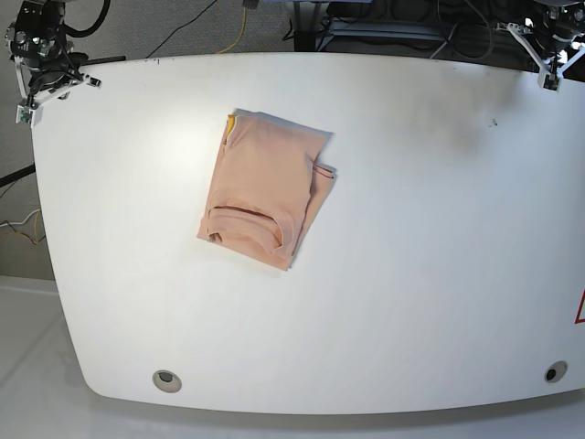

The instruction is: Fold the T-shirt properly

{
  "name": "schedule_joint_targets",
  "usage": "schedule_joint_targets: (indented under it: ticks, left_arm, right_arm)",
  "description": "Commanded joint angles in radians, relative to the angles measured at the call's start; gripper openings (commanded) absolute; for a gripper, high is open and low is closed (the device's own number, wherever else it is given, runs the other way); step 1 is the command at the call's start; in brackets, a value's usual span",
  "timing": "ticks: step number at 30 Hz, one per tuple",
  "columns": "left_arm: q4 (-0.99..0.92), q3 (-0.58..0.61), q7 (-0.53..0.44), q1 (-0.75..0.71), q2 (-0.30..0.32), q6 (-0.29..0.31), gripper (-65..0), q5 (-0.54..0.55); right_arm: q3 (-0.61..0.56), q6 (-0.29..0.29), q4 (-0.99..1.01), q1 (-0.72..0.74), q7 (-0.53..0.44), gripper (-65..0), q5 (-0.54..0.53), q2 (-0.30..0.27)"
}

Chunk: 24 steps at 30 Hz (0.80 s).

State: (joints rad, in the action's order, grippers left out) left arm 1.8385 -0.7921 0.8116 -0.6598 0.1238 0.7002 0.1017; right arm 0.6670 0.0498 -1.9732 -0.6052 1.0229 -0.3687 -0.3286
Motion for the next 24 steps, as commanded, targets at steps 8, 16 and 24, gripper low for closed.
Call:
schedule_joint_targets:
  ticks: [8, 16, 24]
  left_arm:
    - [-0.003, -0.002, -0.018, -0.025, -0.031, -0.002, -63.3, -0.07]
    - [-0.058, 0.069, -0.07, -0.022, -0.077, -0.002, -63.3, -0.178]
    - [-0.102, 0.132, -0.119, -0.022, -0.103, -0.002, -63.3, -0.239]
  right_arm:
    - [0.106, 0.262, 0.007, 0.029, -0.034, -65.0, 0.313, 0.138]
    - [0.184, 0.49, 0.117, 0.081, -0.131, -65.0, 0.606, 0.243]
    - [0.317, 0.645, 0.3, 0.149, -0.306, -65.0, 0.804, 0.319]
